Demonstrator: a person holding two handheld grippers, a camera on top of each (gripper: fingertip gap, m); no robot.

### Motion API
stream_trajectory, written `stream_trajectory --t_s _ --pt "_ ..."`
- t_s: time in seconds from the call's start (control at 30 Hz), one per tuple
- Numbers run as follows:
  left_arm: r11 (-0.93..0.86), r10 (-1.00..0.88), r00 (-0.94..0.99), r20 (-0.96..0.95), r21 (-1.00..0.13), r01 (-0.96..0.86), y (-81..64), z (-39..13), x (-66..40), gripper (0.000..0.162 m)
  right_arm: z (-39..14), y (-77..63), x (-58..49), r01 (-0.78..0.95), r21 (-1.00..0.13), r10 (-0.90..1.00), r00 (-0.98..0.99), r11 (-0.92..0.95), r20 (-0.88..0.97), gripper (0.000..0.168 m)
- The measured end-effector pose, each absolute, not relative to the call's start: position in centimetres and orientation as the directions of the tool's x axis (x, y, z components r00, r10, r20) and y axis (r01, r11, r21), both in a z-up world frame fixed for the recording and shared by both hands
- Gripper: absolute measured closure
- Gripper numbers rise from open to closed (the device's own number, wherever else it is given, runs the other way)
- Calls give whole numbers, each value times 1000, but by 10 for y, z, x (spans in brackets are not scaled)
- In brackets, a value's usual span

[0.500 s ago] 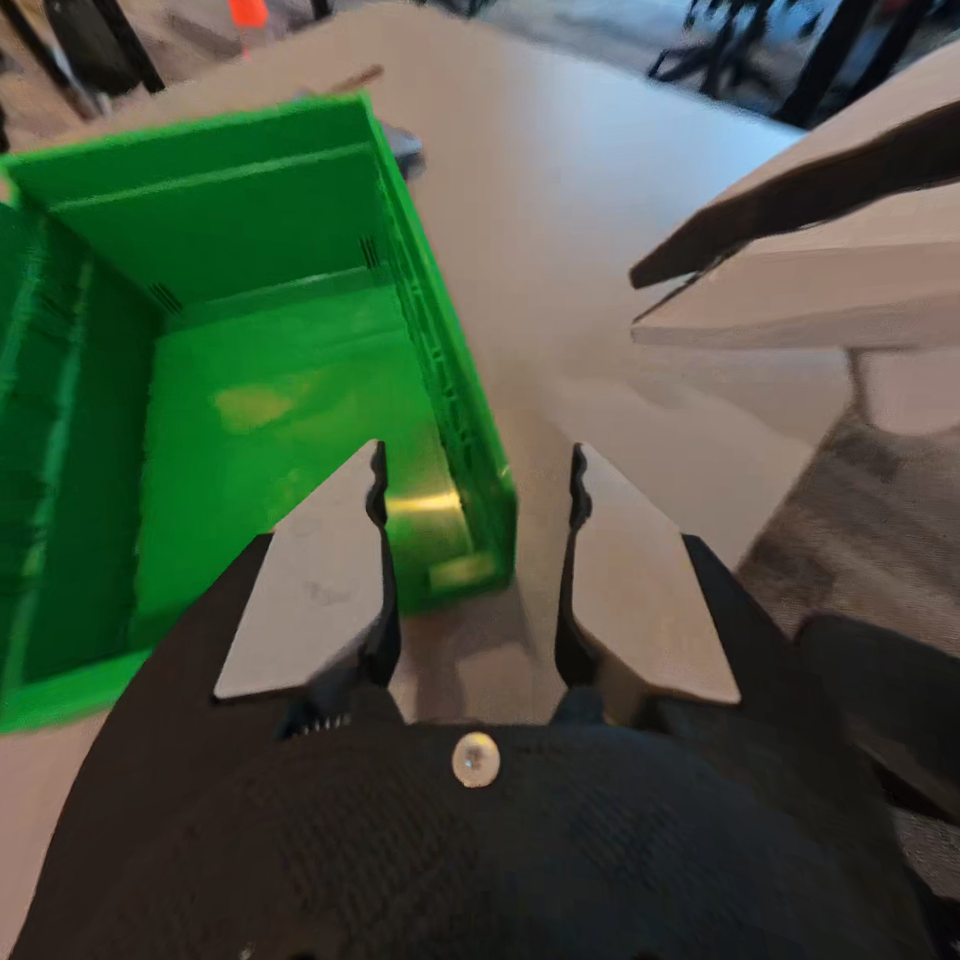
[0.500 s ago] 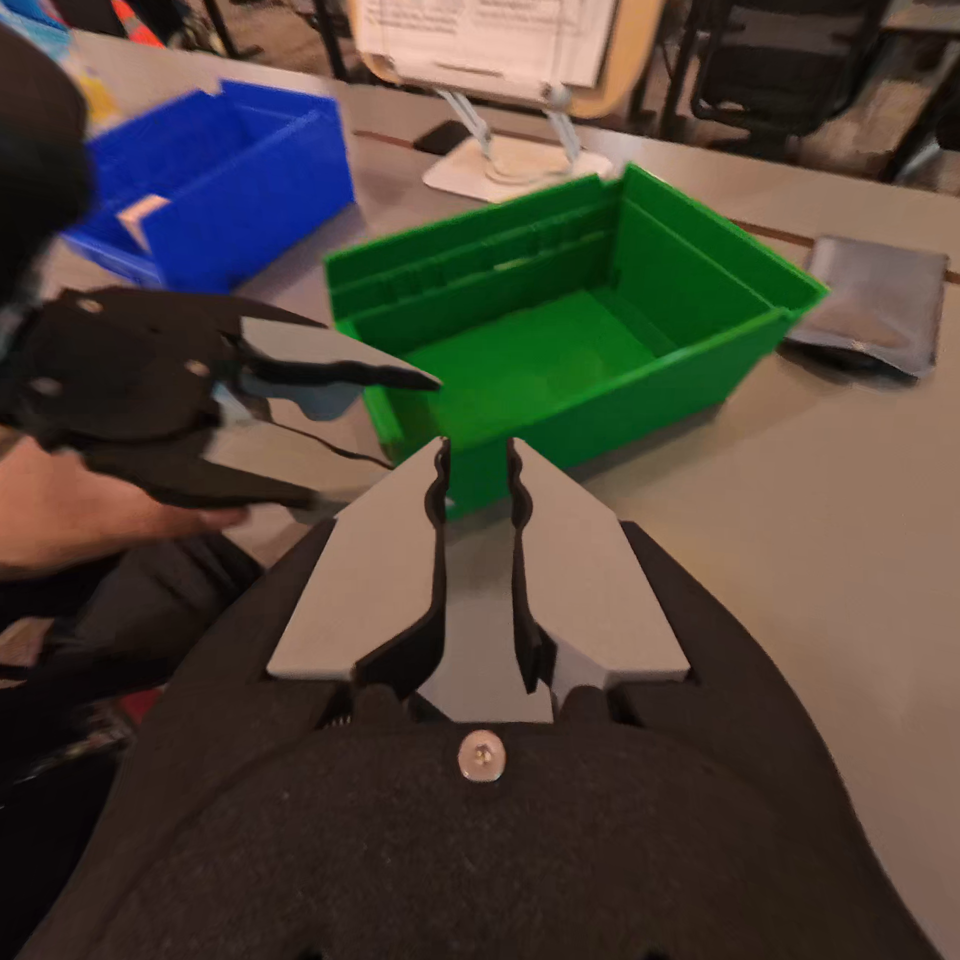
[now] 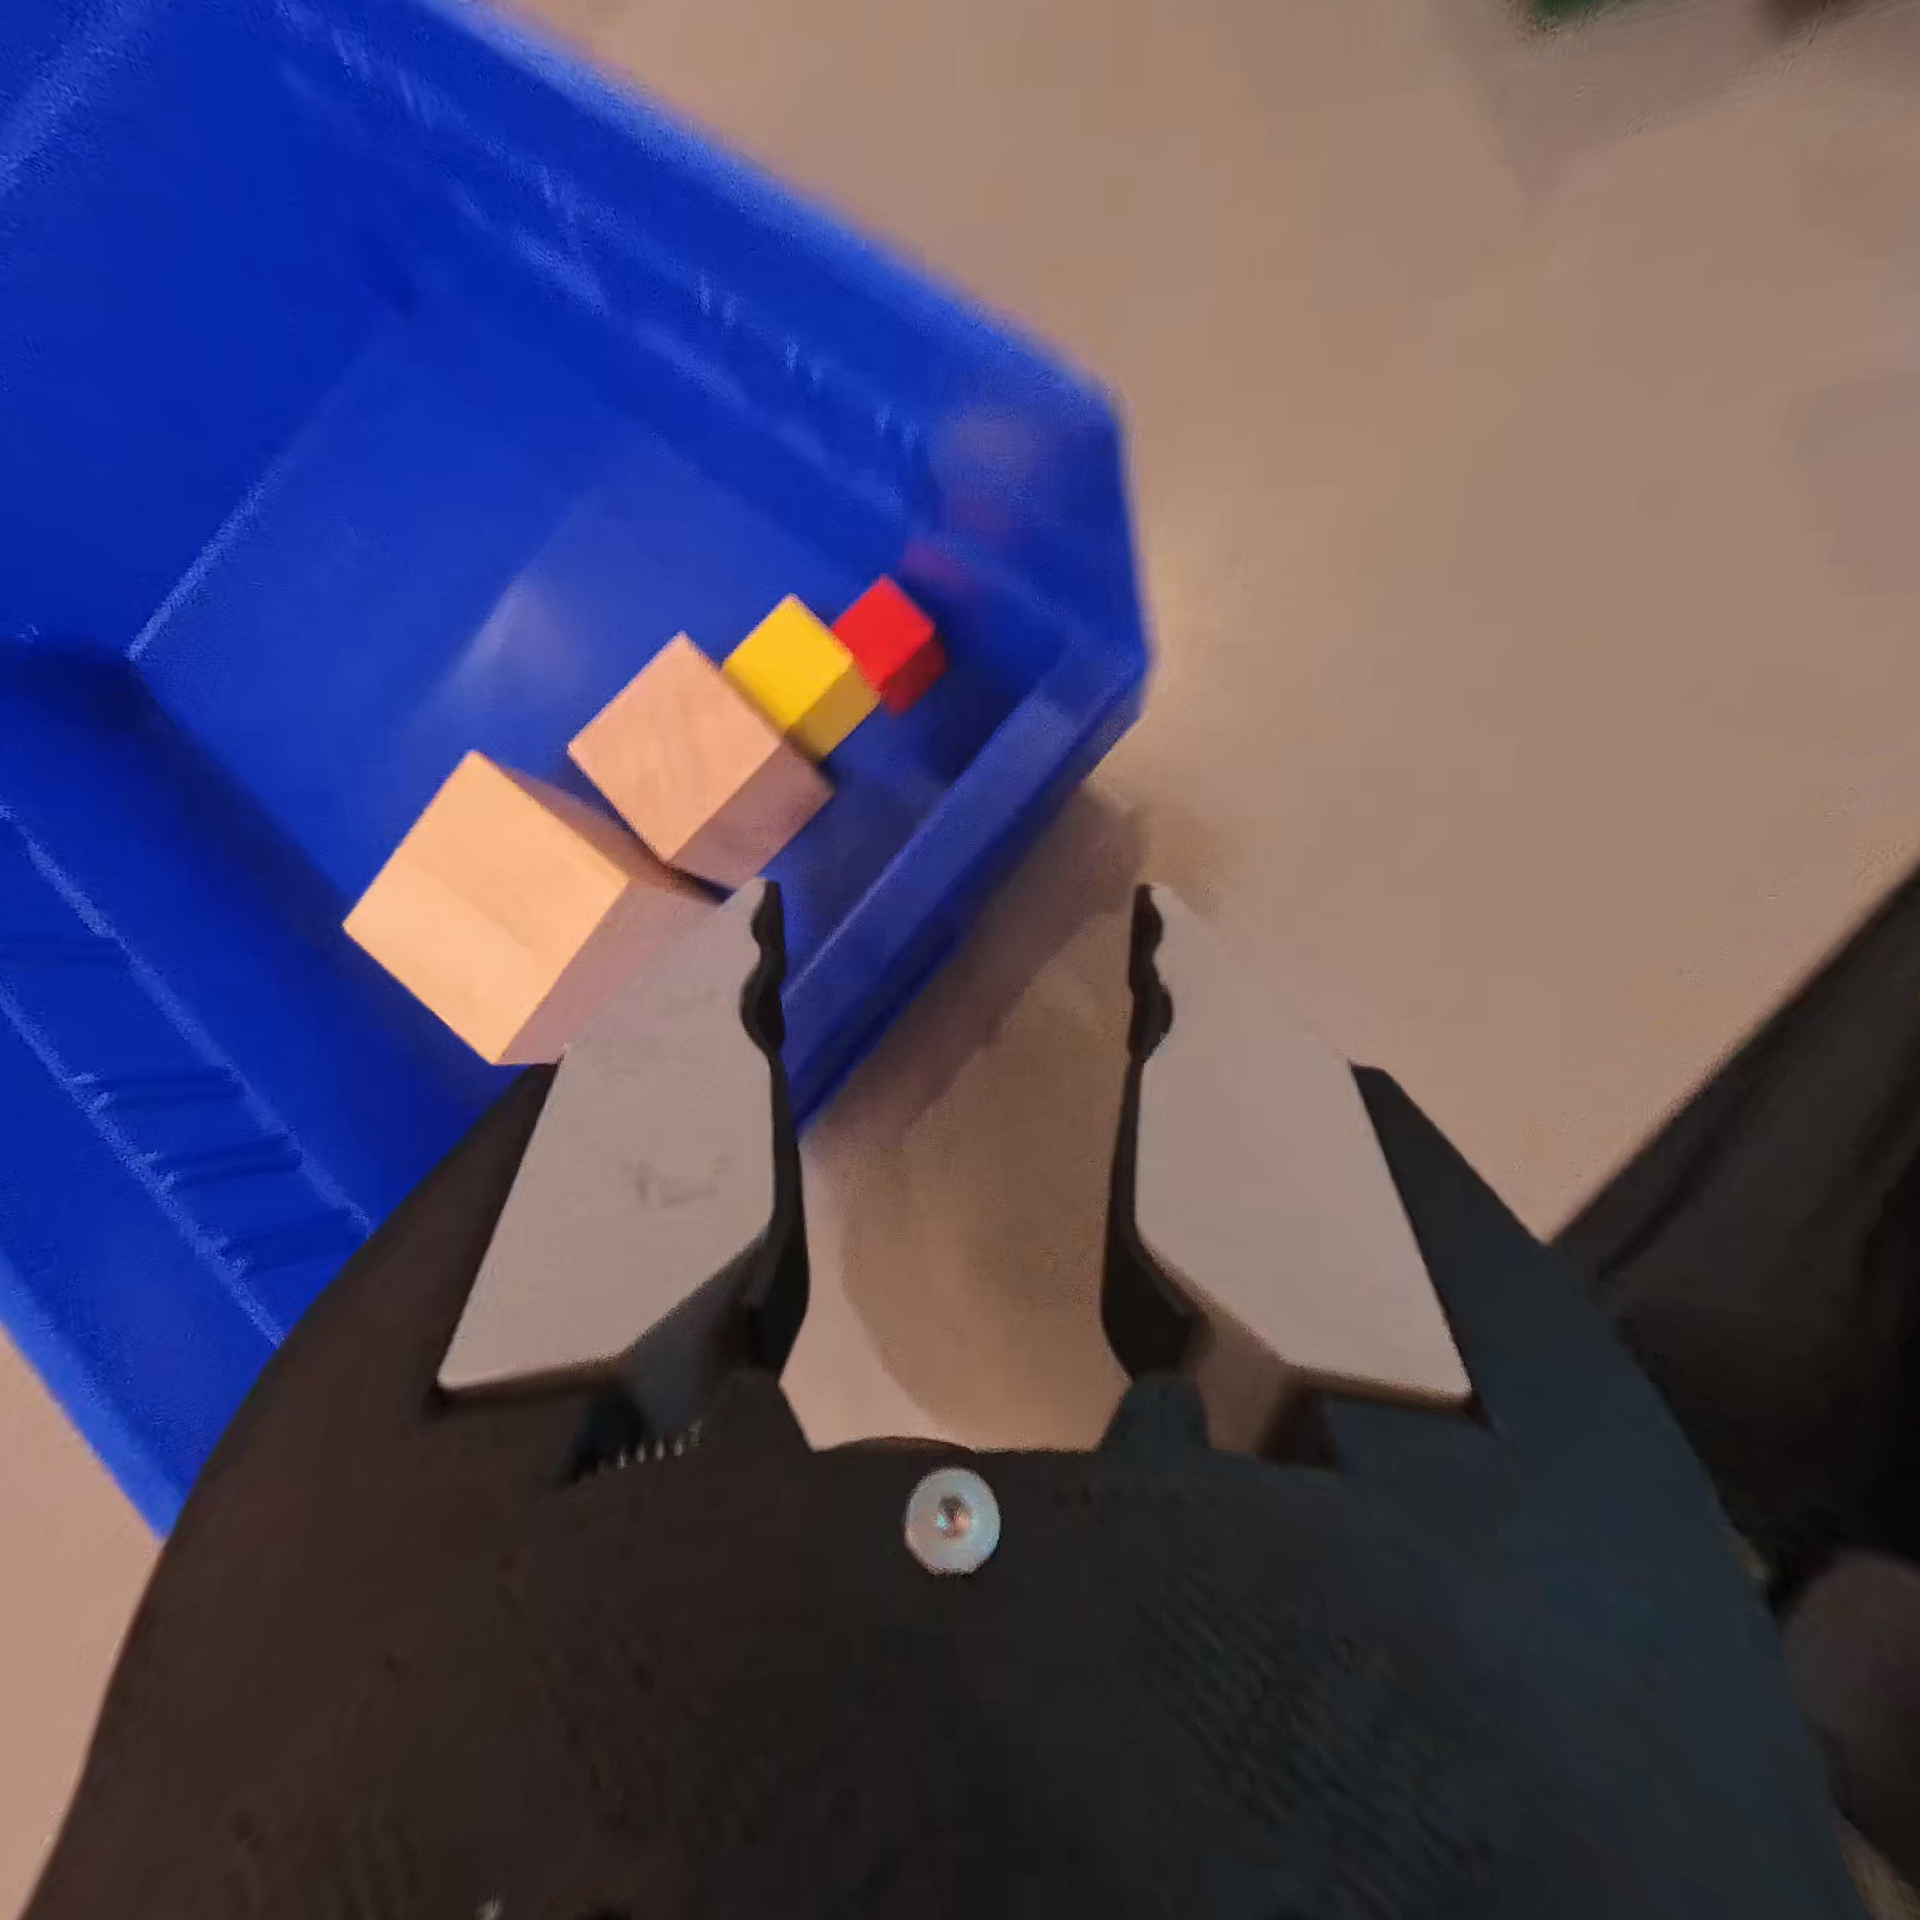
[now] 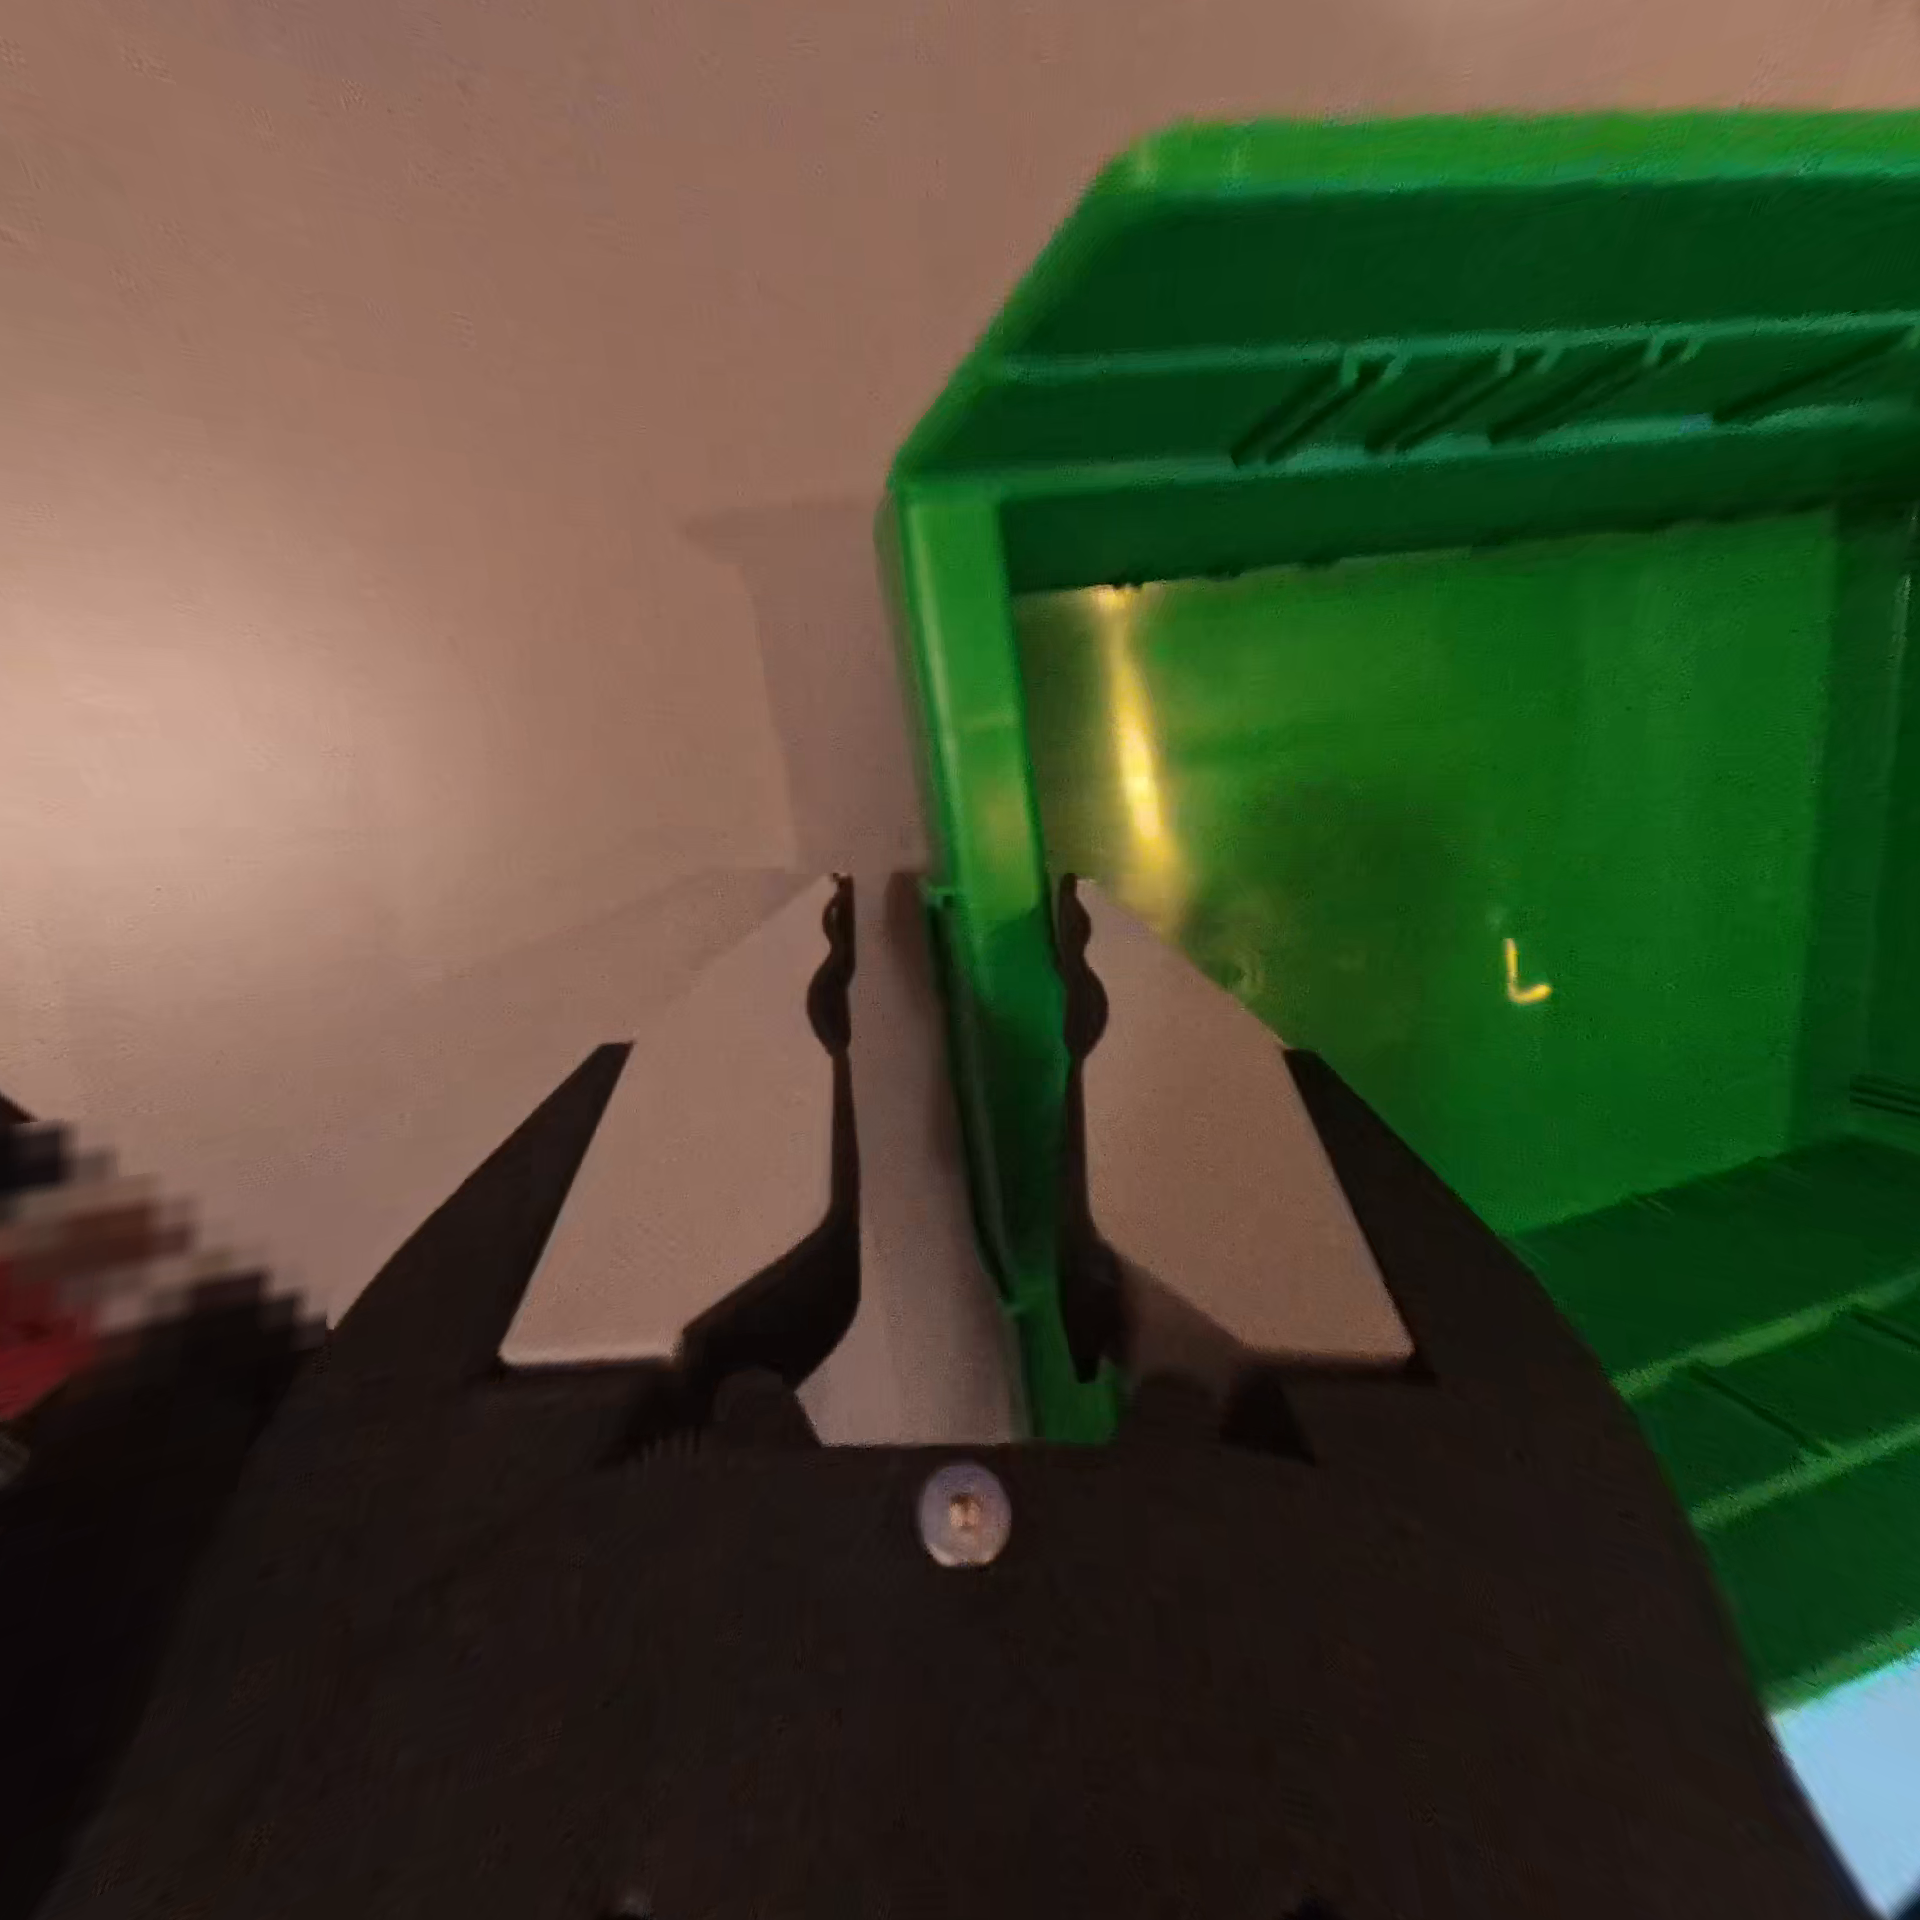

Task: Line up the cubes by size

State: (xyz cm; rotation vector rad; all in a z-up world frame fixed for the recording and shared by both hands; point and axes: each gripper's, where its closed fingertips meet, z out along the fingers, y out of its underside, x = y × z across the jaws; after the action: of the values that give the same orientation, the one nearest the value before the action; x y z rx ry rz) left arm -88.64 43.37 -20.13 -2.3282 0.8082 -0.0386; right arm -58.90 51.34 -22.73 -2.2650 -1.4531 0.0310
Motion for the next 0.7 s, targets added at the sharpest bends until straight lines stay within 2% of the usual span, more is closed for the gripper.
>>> stream_trajectory --t_s 0.03,0.07,0.1,0.17,0.3,0.37,0.57,0.7 --pt "-601 -587 784 -203 -540 -590 437 -217 -892 99 -233 516 -574 888 -326 874 414 -325 255 144" --pt "-603 -609 755 -242 -478 -639 440 -230 -898 103 -240 511 -561 902 -297 894 386 -314 227 145" --pt "-595 -612 728 -310 -425 -682 446 -237 -906 115 -241 507 -548 901 -291 906 382 -321 183 145" --pt "-574 -643 681 -349 -369 -731 447 -238 -911 124 -242 498 -511 909 -255 927 363 -329 96 140" --pt "-592 -659 686 -310 -350 -726 431 -238 -935 124 -242 501 -428 918 -194 932 360 -346 42 120" --pt "-611 -643 709 -290 -364 -703 422 -238 -946 123 -241 512 -399 918 -182 928 368 -351 65 129" --pt "-685 -532 783 -322 -381 -621 413 -237 -948 124 -240 541 -381 917 -273 928 341 -291 153 130" --pt "-595 -625 689 -368 -347 -725 414 -237 -940 131 -240 545 -386 928 -282 941 298 -245 164 134"
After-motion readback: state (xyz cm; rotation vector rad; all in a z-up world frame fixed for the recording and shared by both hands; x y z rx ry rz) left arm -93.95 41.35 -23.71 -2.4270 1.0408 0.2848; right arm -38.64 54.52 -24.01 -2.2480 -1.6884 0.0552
